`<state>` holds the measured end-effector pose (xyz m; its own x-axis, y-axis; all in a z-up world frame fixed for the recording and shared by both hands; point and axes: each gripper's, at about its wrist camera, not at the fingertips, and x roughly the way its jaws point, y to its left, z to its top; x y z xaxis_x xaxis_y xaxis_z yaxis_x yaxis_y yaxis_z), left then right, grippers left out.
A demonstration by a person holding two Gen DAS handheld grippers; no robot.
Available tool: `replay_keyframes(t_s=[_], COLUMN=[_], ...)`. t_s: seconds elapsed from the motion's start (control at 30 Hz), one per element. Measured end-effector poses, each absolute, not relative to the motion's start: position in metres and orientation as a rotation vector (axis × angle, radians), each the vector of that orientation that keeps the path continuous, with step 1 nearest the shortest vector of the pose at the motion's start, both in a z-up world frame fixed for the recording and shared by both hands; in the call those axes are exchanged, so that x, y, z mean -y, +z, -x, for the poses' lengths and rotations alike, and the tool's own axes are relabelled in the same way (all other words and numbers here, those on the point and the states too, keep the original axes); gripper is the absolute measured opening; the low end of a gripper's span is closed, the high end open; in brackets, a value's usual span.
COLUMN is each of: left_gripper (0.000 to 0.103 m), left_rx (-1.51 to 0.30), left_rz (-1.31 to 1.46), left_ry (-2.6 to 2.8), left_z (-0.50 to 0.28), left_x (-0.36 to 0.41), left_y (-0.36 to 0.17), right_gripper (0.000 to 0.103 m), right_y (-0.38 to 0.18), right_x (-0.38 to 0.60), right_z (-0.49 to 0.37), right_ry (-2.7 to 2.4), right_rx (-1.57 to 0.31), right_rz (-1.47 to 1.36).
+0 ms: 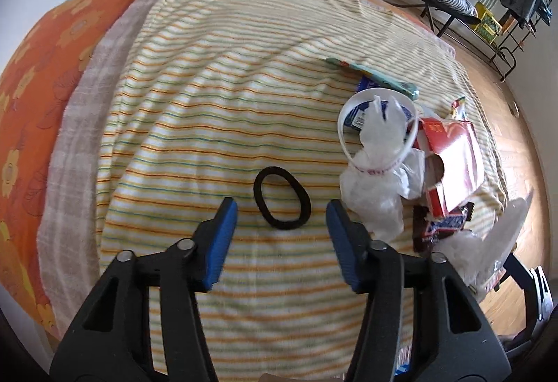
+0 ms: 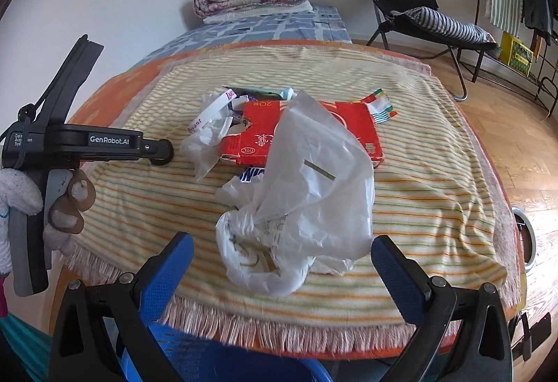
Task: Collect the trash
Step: 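Reach the right gripper to the large white plastic bag and grasp it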
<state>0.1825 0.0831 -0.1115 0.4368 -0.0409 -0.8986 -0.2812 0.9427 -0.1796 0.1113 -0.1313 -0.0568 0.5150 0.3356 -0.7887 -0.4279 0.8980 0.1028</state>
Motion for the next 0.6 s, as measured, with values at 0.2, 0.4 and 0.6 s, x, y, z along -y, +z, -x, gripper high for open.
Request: replay_keyframes(t_s=[0.2, 0.4, 0.6], left_gripper=[0.044, 0.025, 0.006], left_rx=[-1.117, -1.12, -1.114], left_rz=[0.342, 0.304, 0.309], left_ry=[0.155, 0.156, 0.16], left_z=[-0.194, -0.198, -0.19], left_x=[-0.087, -0.088, -0.095], left_y=[-0.117, -0.117, -0.117], right_gripper=[0.103, 0.103, 0.097], right_y=[-0.066, -0.076, -0.083], right_x=[0.125, 0.119, 0.116], right_z=[-0.123, -0.128, -0.125], right_ry=[0.446, 0.429, 0.421], right_rx=[-0.944, -0.967, -0.98], right_rz=[0.107, 0.14, 0.181])
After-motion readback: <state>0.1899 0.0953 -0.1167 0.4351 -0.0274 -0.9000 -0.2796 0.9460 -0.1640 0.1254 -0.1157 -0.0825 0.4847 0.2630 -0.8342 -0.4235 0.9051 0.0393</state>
